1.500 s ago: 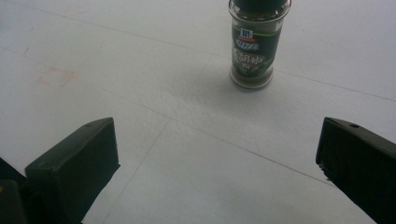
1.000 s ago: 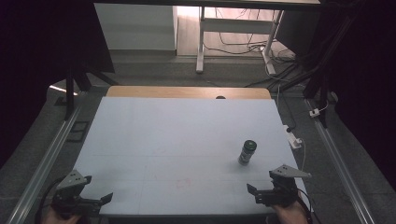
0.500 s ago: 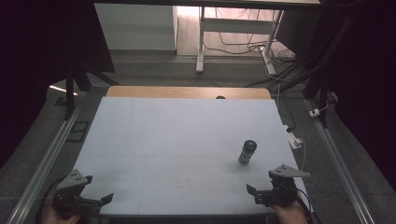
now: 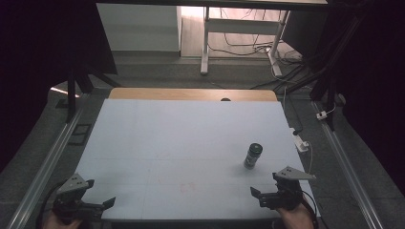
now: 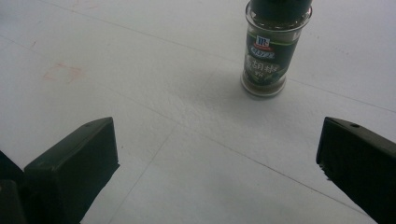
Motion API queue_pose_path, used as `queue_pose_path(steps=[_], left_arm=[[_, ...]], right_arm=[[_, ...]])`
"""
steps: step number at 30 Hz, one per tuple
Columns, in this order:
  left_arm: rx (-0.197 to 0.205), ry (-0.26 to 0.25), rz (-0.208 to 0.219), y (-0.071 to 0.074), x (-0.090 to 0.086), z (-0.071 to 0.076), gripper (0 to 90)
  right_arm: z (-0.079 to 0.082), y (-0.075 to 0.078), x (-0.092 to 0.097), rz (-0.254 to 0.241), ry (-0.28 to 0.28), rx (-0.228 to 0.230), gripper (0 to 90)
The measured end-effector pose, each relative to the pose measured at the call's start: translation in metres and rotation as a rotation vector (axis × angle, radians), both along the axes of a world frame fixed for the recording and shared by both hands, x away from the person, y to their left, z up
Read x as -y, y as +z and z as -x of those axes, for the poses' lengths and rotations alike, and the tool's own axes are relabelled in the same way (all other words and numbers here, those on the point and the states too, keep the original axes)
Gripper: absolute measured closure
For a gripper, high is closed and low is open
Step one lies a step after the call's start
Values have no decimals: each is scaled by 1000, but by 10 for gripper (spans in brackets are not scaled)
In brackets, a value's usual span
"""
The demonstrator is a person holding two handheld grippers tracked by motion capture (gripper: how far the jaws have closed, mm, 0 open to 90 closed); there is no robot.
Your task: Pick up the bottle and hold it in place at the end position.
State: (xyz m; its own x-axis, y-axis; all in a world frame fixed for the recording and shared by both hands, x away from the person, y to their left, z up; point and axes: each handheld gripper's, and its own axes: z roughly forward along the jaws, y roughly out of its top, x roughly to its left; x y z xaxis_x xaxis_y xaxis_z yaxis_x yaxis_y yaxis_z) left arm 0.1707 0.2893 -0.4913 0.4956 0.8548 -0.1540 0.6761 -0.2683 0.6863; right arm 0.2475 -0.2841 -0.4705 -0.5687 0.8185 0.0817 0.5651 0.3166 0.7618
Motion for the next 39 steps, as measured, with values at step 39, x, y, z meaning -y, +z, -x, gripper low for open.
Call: queue_pose_path(steps=[39], left_arm=[[-12, 3, 13, 0, -1, -1, 0]], right_arm=[[-40, -12, -9, -33, -16, -22, 0]])
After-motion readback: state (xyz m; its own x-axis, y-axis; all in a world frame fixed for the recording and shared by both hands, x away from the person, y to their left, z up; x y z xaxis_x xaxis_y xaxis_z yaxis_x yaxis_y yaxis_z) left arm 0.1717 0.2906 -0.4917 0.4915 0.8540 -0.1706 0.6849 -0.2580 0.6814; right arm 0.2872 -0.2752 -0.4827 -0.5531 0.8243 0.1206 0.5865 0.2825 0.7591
